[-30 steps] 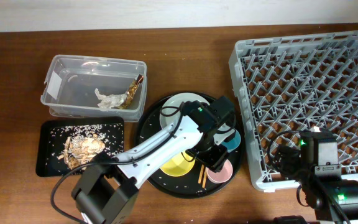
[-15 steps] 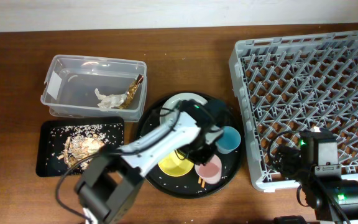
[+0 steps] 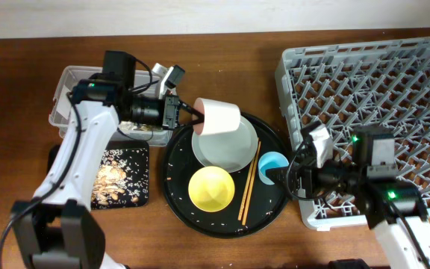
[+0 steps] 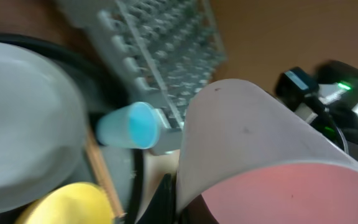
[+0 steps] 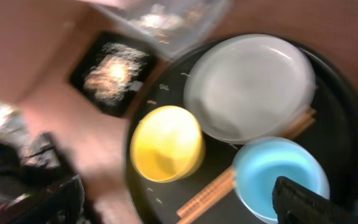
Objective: Sort waste into correct bins and load items into the dishwasher rack
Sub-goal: 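Grasp the pink cup with the left gripper and lift it, then hand the pink cup from the left gripper to the right gripper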
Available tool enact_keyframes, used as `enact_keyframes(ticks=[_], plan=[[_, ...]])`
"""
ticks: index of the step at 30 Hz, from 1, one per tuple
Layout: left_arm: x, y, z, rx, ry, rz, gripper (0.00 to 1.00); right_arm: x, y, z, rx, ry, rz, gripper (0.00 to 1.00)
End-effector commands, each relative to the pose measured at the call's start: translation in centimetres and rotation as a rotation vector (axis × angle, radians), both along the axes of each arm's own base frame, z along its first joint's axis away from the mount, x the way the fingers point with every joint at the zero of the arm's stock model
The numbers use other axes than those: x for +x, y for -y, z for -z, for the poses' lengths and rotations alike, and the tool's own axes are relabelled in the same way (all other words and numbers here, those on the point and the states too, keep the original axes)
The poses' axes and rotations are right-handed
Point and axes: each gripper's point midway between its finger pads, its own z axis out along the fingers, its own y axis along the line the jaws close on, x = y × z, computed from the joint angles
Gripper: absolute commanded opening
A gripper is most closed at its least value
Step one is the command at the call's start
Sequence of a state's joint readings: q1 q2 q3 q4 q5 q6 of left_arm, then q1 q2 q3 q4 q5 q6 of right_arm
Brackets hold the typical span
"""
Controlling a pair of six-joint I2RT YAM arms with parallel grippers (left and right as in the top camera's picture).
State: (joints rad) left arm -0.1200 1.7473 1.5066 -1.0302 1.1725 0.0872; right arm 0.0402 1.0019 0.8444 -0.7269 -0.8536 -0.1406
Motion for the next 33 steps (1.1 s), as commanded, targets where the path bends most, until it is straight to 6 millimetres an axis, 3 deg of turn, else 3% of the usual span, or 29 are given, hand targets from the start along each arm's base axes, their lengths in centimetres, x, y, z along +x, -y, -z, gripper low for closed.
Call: enact_keyframes(ticks=[1,7,14,20,24,27,33], plan=[[-1.0,2.3,-0.7,-0.166,-0.043,0.101,0.00,-0.5,-2.6,-2.6,0.177,0.078,-0.203,0.98],[-3.3,6.2,0.0,-0.175,-0.060,0.220,0.00,1.1,-3.5,-3.5,0.271,0.152,-0.294,0.98],[-5.0,8.0,0.0,-0.173,-0.067,0.283,0.00,2.7,-3.6,-5.4,0.258,0.332,-0.318,0.98],[-5.2,8.3,0.0,-0.173,-0.067,0.291,0.00,1.7,-3.9,-6.3,0.312,0.348,-0.381,1.00],[-5.2,8.3,0.0,-0.173,-0.067,0.291,0.00,1.7,-3.9,-6.3,0.312,0.347,-0.380,0.88],[-5.3,8.3,-0.2,-0.184,-0.069,0.294,0.00,1.7,-3.9,-6.2,0.312,0.346,-0.380,0.87],[-5.3,8.3,-0.3,-0.191,-0.070,0.296,0.00,1.6,-3.9,-6.0,0.315,0.327,-0.377,0.75]])
